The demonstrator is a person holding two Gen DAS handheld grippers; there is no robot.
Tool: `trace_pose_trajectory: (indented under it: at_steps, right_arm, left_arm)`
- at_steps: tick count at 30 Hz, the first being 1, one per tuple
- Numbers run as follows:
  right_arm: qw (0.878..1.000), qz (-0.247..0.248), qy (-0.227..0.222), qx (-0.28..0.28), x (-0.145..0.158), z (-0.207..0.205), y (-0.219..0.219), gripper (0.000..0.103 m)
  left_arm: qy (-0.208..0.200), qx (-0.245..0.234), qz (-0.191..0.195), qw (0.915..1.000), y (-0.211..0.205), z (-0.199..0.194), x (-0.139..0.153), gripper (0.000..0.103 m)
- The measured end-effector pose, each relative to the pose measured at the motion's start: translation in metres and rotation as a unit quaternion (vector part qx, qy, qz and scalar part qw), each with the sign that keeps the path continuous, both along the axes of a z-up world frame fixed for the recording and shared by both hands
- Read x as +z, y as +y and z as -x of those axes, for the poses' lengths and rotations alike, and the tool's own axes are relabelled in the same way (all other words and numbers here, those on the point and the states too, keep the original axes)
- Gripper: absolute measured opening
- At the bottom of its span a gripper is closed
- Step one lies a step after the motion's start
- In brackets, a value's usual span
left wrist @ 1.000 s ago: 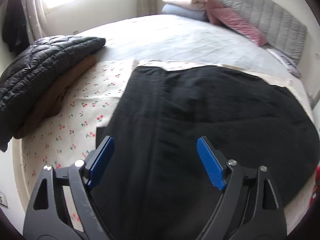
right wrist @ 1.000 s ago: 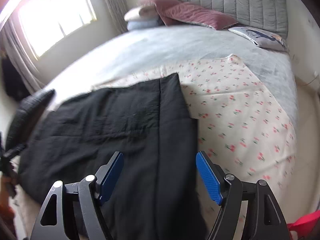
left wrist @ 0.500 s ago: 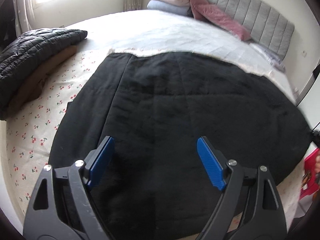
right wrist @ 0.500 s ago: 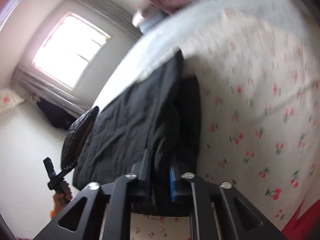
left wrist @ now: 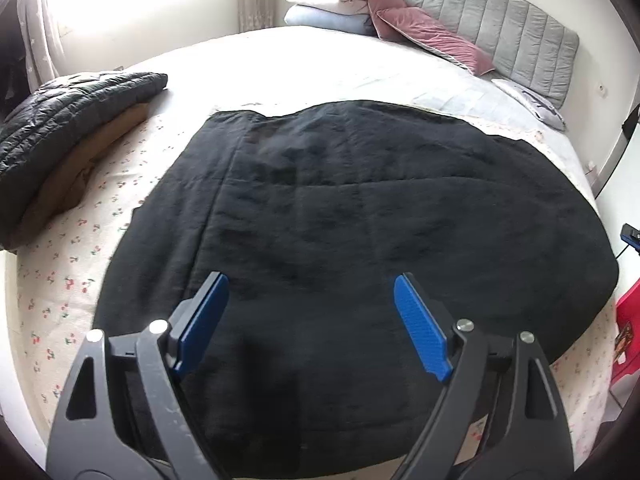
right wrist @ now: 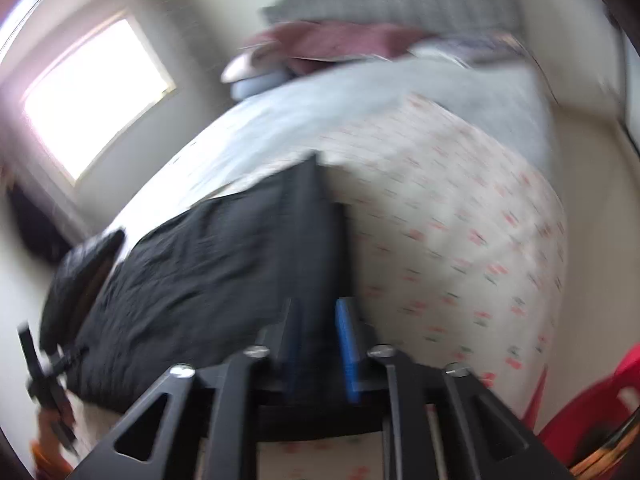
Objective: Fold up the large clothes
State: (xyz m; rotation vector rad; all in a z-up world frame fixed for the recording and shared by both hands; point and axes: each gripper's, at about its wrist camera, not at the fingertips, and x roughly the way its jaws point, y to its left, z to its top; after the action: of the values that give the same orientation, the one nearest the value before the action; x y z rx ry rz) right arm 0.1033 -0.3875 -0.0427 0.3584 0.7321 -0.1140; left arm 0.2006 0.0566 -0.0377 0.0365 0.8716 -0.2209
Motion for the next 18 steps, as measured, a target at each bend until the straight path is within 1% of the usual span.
trace_pose_trajectory:
  at_steps: [1,3,4,6,8,10,11,12,13,15,16,17,18]
  right_arm:
    - [1.000,0.009,0.000,0.013,0.001,-0.003,0.011,0.050]
    - [0.998,0.022,0.013,0.051,-0.008,-0.018,0.041,0.059]
    - [0.998,0.024,0.023,0.058,-0.016,-0.024,0.045,0.060]
    - [0.997,0.023,0.055,0.057,-0.043,-0.030,0.047,0.060]
    - [0.998,-0.006,0.037,0.059,-0.056,-0.020,0.036,0.058]
    - [0.998,-0.038,0.026,0.051,-0.058,-0.005,0.022,0.053]
    - [0.998,-0.047,0.023,0.047,-0.058,0.001,0.015,0.051]
    - [0.997,-0.056,0.021,0.040,-0.057,0.007,0.008,0.047]
    - [0.998,-0.055,0.020,0.031,-0.056,0.012,0.003,0.047]
    - [0.998,-0.053,0.019,0.024,-0.052,0.020,0.000,0.047]
    - [0.999,-0.045,0.021,0.019,-0.049,0.025,0.001,0.047]
    - [0.999,-0.031,0.023,0.016,-0.045,0.027,0.005,0.047]
    - [0.999,-0.015,0.025,0.012,-0.040,0.026,0.009,0.050]
  left_arm:
    - [0.009,0.000,0.007,0.9999,0.000,0.000,-0.003,0.085]
    - [0.033,0.001,0.031,0.9990,0.006,0.000,-0.012,0.085]
    - [0.037,0.003,0.036,0.9986,0.012,0.001,-0.017,0.085]
    - [0.022,0.007,0.025,0.9994,0.024,0.007,-0.022,0.085]
    - [0.004,0.032,-0.039,0.9987,0.040,0.014,-0.024,0.085]
    - [-0.006,0.041,-0.064,0.9971,0.054,0.021,-0.022,0.085]
    - [-0.006,0.046,-0.069,0.9965,0.060,0.024,-0.022,0.085]
    - [0.000,0.055,-0.067,0.9962,0.070,0.026,-0.022,0.087]
    - [0.009,0.067,-0.054,0.9962,0.081,0.028,-0.021,0.091]
    - [0.029,0.089,-0.009,0.9956,0.099,0.033,-0.019,0.092]
    - [0.033,0.099,0.005,0.9945,0.104,0.037,-0.016,0.091]
    - [0.031,0.109,0.006,0.9936,0.106,0.043,-0.011,0.091]
    - [0.025,0.110,-0.002,0.9936,0.104,0.047,-0.007,0.091]
